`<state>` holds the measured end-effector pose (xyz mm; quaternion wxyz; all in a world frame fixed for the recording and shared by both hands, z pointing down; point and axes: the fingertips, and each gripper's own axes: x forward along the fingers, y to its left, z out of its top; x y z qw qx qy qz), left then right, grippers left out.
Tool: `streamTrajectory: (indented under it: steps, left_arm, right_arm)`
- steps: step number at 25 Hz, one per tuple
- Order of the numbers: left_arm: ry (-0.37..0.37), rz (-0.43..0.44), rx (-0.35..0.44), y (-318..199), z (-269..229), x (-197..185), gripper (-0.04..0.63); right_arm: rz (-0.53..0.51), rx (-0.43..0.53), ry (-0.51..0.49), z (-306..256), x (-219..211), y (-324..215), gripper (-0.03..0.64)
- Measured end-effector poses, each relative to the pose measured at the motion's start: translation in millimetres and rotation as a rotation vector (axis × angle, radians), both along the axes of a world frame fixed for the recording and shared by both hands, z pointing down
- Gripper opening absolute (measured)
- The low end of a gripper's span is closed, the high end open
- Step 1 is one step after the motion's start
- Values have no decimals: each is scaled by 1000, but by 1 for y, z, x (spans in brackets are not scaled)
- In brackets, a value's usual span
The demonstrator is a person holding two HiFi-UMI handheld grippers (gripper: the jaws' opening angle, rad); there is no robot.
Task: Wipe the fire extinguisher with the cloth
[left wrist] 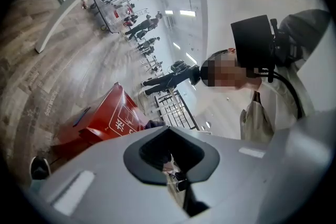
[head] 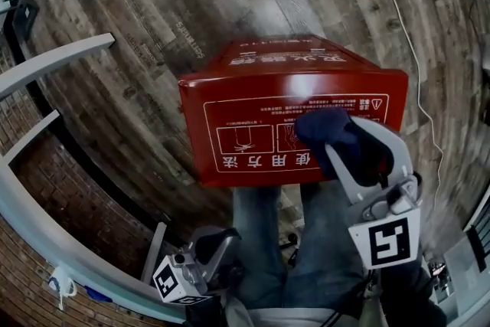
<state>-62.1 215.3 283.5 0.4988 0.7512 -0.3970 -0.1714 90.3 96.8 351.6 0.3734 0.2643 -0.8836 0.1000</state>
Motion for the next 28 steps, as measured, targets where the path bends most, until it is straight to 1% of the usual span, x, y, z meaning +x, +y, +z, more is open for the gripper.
streamTrajectory:
  steps: [2,3,4,6,8,10,11,12,14,15,16,17,18,21,23,25,27,28]
  left_arm:
    - [4,-13,3,1,0,-9,3]
    - [3,-18,9,0,0,-13,3]
    - [5,-21,13,-1,0,-16,3]
    - [11,-21,17,-3,1,-19,3]
    - [23,-23,16,-3,2,-22,3]
    - [39,-28,15,-1,0,-26,3]
    - [43,-32,18,0,-1,-29,3]
    - [43,-36,17,1,0,-32,3]
    - [30,-45,4,3,4,-42,3]
    - [19,-57,-3,4,7,-49,3]
    - [5,-73,-7,4,11,-55,3]
    - [-9,-91,-11,3,15,-62,3]
    - [-21,-107,-14,2,19,-67,3]
    - [-39,-125,-19,0,24,-78,3]
    - [-43,-127,-20,0,25,-82,3]
    - [-43,-131,-22,0,25,-86,3]
    - [-38,-135,-21,0,25,-88,3]
    - [-35,-136,-19,1,25,-89,3]
  right_arm:
    - [41,5,35,-5,7,4,203]
    - [51,-2,55,-7,10,8,231]
    - [45,-12,78,-6,9,15,232]
    - [-1,-15,126,3,-1,27,232]
    - [-45,53,160,7,-18,25,206]
    - [-48,153,187,5,-27,6,151]
    - [-24,180,195,4,-26,-7,138]
    - [18,178,197,6,-22,-20,130]
    - [137,107,177,10,-18,-39,128]
    - [184,79,153,12,-25,-45,126]
    - [203,65,127,12,-40,-48,124]
    - [192,57,109,14,-59,-48,124]
    - [152,47,98,15,-81,-44,124]
    - [-38,29,55,15,-158,-25,123]
    - [-161,32,41,13,-197,-8,123]
    - [-243,43,43,12,-211,6,121]
    - [-260,66,17,8,-201,7,118]
    - [-243,82,10,5,-186,0,117]
